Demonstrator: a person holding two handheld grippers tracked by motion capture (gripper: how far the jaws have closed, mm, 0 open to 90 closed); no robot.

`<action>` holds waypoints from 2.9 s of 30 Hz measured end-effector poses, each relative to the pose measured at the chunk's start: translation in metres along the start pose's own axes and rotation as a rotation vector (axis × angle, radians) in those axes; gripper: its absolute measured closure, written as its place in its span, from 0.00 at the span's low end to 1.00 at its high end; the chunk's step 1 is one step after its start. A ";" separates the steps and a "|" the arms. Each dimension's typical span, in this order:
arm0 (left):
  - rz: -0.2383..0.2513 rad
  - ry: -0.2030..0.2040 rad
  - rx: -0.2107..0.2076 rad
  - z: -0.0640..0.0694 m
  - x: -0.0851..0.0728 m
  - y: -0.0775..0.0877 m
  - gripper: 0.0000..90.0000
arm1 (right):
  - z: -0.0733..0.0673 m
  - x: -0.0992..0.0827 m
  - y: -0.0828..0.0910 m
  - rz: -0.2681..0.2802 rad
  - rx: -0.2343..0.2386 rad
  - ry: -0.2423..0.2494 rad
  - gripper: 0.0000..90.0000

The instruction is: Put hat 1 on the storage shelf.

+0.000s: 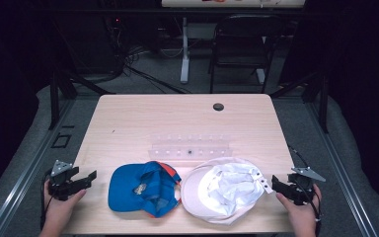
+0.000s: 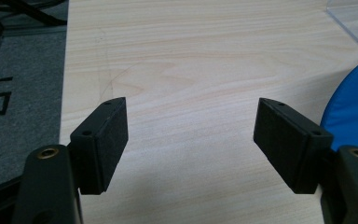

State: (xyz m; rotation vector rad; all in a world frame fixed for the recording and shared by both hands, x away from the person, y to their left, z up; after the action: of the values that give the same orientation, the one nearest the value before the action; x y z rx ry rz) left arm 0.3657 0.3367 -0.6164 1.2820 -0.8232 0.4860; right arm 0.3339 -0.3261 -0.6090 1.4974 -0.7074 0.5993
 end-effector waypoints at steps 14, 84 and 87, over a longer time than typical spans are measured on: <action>0.020 -0.024 -0.042 0.015 0.009 0.007 0.36 | -0.015 0.023 0.043 0.030 0.184 -0.075 0.51; -0.005 -0.023 -0.076 0.017 0.003 0.001 0.51 | -0.099 0.041 0.032 -0.637 0.338 0.005 0.87; -0.004 -0.030 -0.076 0.019 0.002 0.001 0.51 | -0.104 0.048 0.037 -0.661 0.284 0.043 0.87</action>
State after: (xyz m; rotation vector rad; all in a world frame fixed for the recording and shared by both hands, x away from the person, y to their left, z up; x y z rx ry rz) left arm 0.3608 0.3185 -0.6127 1.2231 -0.8566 0.4292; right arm 0.3443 -0.2253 -0.5431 1.8502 -0.0654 0.2240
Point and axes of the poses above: each handheld gripper's, and its own axes: y roughly backward along the jaws, x roughly out of its top, z roughly to its right, the point moved 8 cm from there along -y, roughly forward along the jaws
